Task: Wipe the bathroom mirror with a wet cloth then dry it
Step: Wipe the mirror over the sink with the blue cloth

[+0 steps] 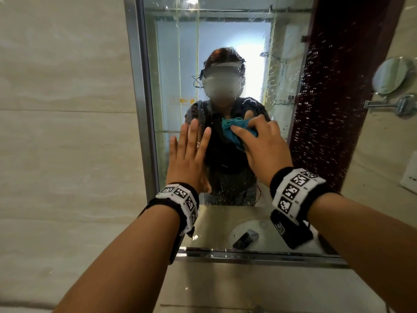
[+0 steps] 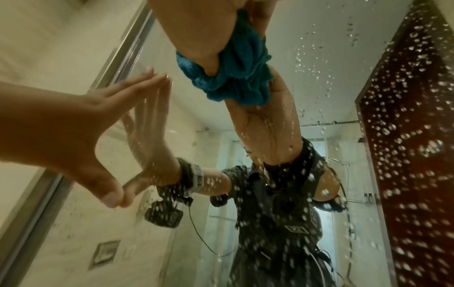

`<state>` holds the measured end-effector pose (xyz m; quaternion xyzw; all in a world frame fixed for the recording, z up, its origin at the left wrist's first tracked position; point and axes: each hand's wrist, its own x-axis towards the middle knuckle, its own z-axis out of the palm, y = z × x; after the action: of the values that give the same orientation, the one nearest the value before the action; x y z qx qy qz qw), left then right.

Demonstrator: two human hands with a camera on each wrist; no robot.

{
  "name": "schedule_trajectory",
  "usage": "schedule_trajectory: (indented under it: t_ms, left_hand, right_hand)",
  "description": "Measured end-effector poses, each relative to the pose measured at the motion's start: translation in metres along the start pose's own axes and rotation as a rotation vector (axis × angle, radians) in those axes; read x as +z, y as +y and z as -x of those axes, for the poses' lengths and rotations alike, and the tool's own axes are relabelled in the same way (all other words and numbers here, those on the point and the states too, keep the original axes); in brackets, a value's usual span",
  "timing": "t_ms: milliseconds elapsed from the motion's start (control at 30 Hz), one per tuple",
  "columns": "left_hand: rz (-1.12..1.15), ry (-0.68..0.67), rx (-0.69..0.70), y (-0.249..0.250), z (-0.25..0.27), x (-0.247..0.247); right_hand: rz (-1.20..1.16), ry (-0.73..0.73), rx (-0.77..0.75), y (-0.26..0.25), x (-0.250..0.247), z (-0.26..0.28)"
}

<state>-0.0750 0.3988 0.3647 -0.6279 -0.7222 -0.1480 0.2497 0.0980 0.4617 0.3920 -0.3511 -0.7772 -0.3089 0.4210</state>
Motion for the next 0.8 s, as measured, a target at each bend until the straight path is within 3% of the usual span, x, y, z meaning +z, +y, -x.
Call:
schedule_trajectory:
  t_ms: [133, 267, 467, 633, 800]
  left_hand:
    - [0.01, -0.018, 0.007, -0.002, 0.006, 0.009]
    - [0.002, -0.005, 0.008, -0.002, 0.007, 0.011]
    - [0.002, -0.009, 0.003, -0.001, 0.009, 0.013]
    - [-0.001, -0.007, 0.0, -0.001, 0.01, 0.016]
    - [0.0, 0.002, 0.002, -0.002, 0.012, 0.02]
  right_hand:
    - [0.029, 0.006, -0.078, -0.001, 0.012, 0.018]
    - [0.037, -0.096, -0.206, -0.008, 0.018, 0.048]
    - [0.084, -0.083, -0.25, -0.003, 0.014, 0.044]
    - [0.066, 0.027, -0.079, -0.002, 0.017, 0.024]
    - [0.036, -0.076, -0.246, -0.015, 0.035, 0.053]
